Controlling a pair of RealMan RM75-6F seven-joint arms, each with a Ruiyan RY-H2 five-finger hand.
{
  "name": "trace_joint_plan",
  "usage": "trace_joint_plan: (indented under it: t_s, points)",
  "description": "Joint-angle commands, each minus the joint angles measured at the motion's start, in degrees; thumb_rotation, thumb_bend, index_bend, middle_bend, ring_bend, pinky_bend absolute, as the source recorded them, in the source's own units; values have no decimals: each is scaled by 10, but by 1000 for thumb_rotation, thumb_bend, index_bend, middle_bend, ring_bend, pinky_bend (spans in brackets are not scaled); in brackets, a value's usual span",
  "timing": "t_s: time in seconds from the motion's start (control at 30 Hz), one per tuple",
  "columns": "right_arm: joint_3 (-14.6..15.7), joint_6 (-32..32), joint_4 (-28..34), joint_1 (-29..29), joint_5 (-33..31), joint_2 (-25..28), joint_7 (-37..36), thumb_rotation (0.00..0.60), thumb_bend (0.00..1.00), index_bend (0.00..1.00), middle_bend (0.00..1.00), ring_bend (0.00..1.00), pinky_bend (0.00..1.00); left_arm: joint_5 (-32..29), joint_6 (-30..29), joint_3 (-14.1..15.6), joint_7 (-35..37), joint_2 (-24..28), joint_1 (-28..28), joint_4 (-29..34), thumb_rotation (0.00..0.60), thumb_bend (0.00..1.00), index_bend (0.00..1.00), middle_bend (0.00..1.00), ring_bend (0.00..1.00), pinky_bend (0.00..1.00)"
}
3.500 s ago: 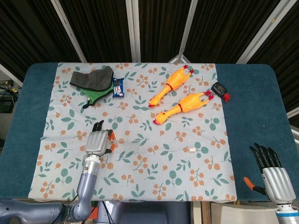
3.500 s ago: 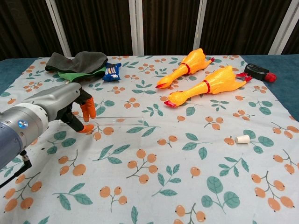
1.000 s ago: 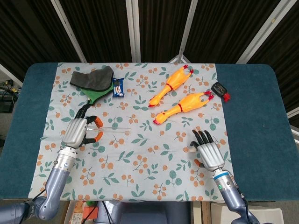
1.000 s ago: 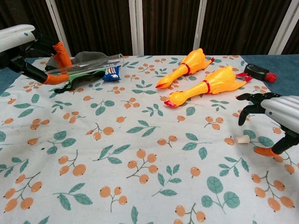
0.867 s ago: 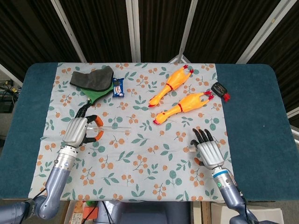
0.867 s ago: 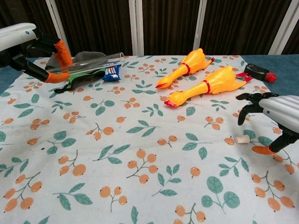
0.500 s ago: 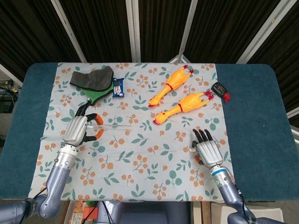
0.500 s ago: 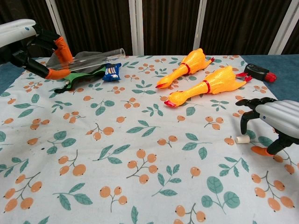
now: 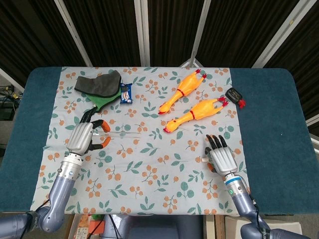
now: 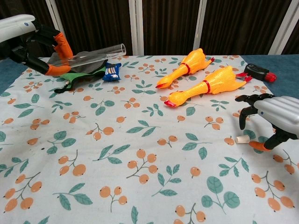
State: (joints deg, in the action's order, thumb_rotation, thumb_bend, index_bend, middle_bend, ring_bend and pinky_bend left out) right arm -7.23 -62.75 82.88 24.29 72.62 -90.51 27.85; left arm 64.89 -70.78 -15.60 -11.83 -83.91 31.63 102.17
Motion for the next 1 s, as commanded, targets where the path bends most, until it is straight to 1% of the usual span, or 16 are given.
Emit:
trace_joint_plan:
  t_s: [0.03,0.43,0.8,0.93,1.0]
  points:
    - [2,3,-2,1,-7,-3,3,600,353,459,76,0,0,-2,0,0,-1,1,0,0,600,529,658,508,43,0]
    - [5,5,-9,12,-19,-12,13,600,360,486,80,3,0,-6,-1,0,0,1,2,-2,600,529,658,508,42,0]
    - [7,3,-22,18,-24,-24,14,600,365,487,80,3,0,-9,0,-1,1,1,4,-7,600,529,658,508,43,0]
    - [5,3,-23,21,-25,-23,15,600,380,487,80,4,0,-11,1,-2,1,1,5,-8,600,529,658,508,43,0]
    - [4,3,-23,23,-27,-22,16,600,402,493,80,4,0,-13,2,-3,1,0,6,-9,600,528,658,508,43,0]
